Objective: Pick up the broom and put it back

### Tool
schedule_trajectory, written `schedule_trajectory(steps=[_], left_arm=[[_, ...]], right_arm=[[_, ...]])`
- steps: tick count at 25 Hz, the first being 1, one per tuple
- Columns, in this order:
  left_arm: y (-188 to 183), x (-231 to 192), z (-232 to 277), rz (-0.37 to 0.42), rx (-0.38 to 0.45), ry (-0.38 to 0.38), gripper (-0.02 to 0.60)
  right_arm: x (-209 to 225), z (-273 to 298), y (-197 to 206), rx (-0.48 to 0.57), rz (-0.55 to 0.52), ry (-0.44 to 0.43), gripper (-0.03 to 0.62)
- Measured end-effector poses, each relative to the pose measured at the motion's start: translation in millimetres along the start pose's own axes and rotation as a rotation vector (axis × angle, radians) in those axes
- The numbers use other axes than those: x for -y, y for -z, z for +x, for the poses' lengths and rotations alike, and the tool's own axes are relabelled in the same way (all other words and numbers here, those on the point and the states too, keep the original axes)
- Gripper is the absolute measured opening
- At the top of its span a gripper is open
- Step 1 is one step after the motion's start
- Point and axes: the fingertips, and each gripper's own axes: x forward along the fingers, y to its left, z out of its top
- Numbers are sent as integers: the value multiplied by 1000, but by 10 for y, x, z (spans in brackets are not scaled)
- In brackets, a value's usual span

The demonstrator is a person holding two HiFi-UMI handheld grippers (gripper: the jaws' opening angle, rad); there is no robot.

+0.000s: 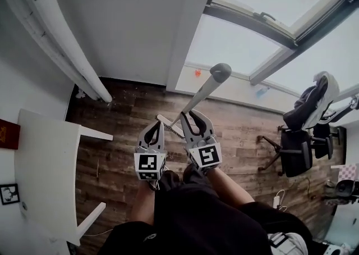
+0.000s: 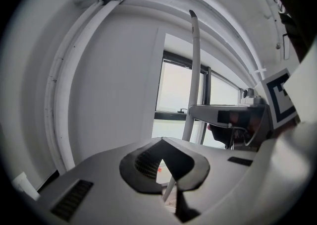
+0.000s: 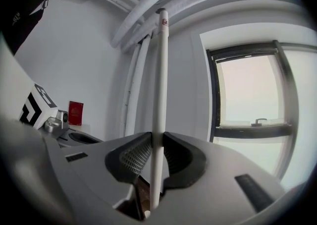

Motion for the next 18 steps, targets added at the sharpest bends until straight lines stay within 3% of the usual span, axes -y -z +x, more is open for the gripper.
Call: schedule_trajectory(steps=[9,18], left_arm=[[-125,811,814,90,-50,142,0],[-218,2064,1735,138,-89,280,0]], right_arm=[[1159,-341,3,19,34,174,92],[2464,-904,92,67,-2,277,92]])
